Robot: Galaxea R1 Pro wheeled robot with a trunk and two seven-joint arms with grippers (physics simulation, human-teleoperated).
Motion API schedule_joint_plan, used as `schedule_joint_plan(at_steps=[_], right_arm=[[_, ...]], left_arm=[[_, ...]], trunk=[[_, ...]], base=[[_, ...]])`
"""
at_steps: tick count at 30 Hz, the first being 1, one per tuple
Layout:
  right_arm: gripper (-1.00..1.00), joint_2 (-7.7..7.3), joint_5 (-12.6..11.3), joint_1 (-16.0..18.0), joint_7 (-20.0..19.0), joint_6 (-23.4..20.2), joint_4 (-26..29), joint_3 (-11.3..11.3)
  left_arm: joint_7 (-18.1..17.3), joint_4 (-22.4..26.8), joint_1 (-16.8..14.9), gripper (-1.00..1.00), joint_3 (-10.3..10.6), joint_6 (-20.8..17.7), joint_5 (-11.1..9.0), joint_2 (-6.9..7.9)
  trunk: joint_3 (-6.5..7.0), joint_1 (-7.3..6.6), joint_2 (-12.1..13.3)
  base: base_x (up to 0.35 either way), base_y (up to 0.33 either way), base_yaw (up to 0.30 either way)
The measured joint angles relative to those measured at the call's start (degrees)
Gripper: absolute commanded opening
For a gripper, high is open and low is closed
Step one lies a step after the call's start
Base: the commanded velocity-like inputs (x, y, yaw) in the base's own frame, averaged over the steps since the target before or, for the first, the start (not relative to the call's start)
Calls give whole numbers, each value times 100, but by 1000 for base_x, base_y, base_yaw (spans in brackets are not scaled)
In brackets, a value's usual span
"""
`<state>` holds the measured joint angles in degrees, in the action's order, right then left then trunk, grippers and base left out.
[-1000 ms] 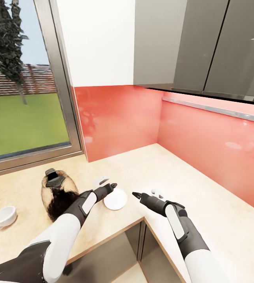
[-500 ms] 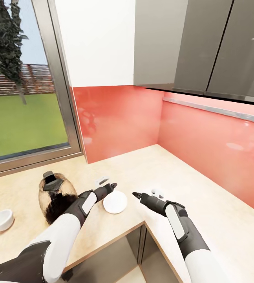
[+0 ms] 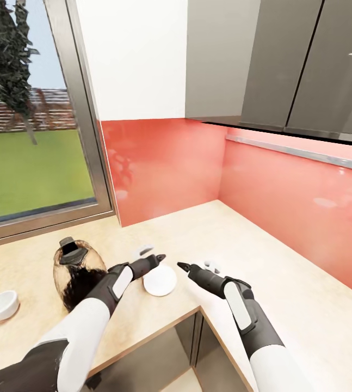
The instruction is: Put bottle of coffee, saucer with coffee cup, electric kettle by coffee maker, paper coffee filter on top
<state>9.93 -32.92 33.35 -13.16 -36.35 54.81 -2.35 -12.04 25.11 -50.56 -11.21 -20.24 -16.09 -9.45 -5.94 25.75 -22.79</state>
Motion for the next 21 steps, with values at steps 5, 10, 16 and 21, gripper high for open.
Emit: schedule_joint_plan(at_steps=[5, 10, 16, 21], right_arm=[[100, 0, -161, 0, -2, -1, 0, 11], [100, 1, -319, 0, 45, -9, -21, 19], [100, 1, -353, 0, 962, -13, -37, 27], [100, 2, -356, 0, 1066, -15, -52, 48]], left_arm=[[-161, 162, -43, 100, -18, -159, -7, 110], [-321, 325, -63, 100, -26, -320, -111, 273], [-619, 864, -103, 100, -30, -2956, -169, 461], [-474, 799, -80, 100, -36, -3013, -176, 603]], trunk=[[0, 0, 0], [0, 0, 0], [0, 0, 0], [0, 0, 0]], base=[[0, 0, 0], [0, 0, 0], [0, 0, 0], [0, 0, 0]])
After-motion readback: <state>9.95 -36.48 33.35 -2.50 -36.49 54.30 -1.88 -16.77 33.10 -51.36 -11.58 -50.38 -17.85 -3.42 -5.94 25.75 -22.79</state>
